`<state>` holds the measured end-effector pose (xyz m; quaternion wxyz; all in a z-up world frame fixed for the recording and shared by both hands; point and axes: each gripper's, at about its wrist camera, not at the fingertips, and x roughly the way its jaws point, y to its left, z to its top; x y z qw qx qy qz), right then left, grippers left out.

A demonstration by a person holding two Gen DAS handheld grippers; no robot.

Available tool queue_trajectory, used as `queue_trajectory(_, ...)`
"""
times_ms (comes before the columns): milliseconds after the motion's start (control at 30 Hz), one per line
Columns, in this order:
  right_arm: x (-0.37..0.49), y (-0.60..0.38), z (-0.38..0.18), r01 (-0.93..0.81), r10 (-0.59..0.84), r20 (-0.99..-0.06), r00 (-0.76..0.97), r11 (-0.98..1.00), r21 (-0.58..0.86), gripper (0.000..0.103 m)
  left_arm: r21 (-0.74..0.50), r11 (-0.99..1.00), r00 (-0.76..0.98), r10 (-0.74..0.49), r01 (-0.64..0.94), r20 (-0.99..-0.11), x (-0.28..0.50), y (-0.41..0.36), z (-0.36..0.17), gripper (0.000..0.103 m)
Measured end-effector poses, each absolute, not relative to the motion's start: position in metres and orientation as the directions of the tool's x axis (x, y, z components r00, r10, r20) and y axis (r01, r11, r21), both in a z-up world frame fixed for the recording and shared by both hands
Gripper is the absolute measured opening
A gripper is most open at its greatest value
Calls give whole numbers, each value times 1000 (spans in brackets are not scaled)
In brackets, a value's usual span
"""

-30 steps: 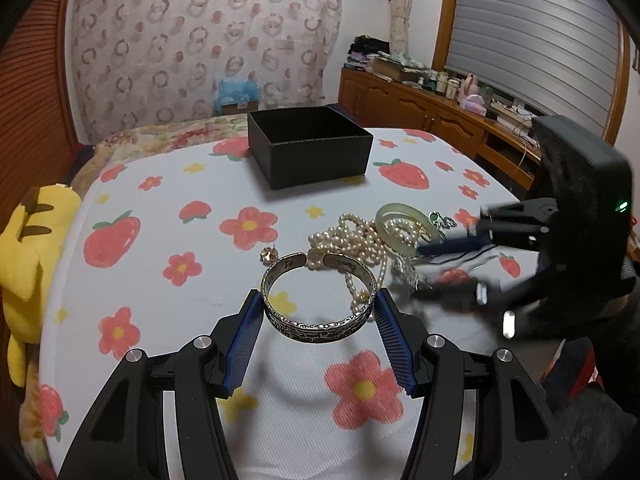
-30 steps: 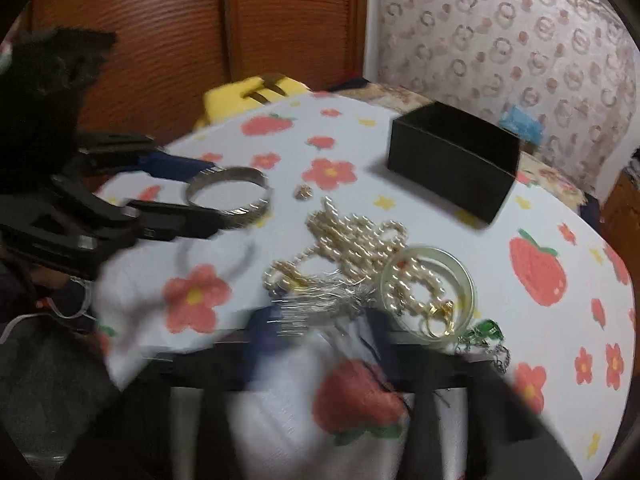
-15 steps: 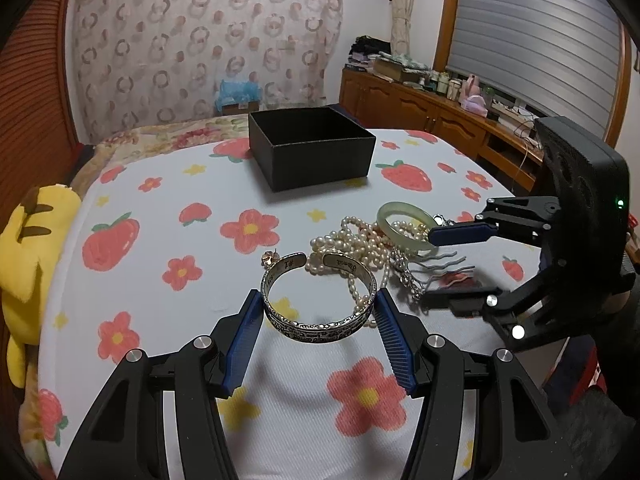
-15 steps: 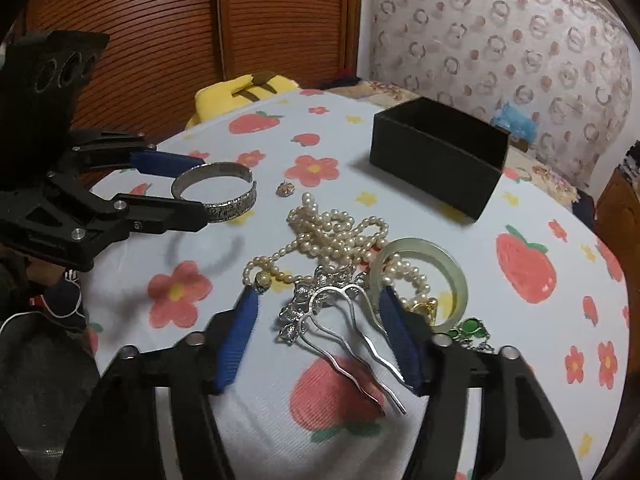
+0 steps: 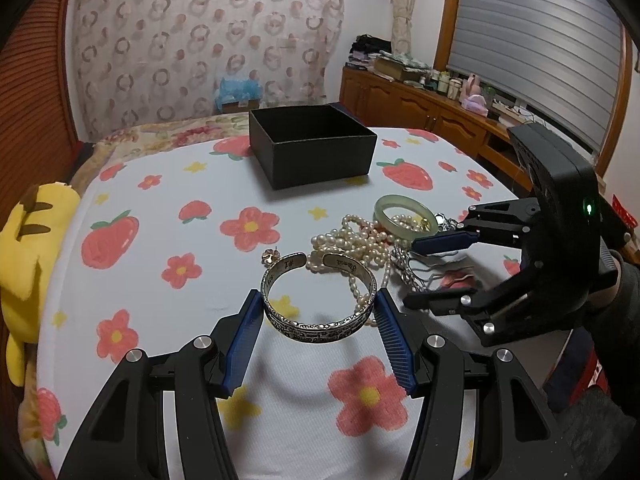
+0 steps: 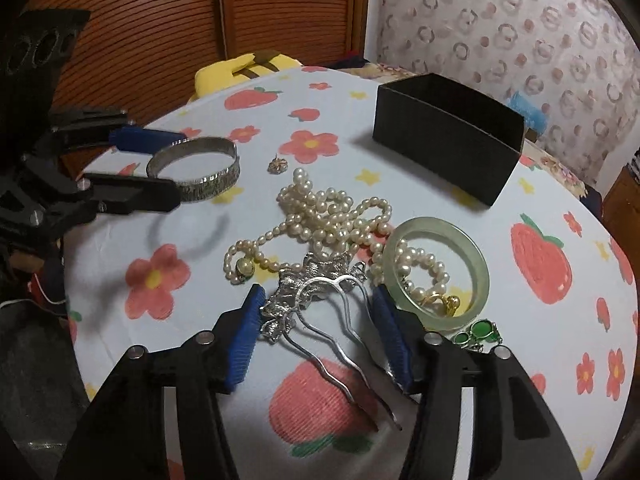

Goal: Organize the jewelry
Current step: 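Carry the hair comb into the black box and open the right gripper while the left carries the bangle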

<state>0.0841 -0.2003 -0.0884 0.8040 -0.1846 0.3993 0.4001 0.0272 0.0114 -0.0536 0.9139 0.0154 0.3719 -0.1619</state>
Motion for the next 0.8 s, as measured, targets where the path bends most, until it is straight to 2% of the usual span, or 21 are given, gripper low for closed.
queue_trajectory(333,82,-202,-74,-792,524,-765,374,610,30,56,-92,948,676,-283,304,-680,25,12,-52,55)
queue_trajectory(533,80,-201,-57,-794,520,-745,417,608,-20,56,-86,948,684,-283,308,-672,28,14,-47,55)
queue_trajectory(800,122,-205,-28,-750,498,-706,503,657,-70,56,-63,946,716,-282,317,-638,53,11,-27,55)
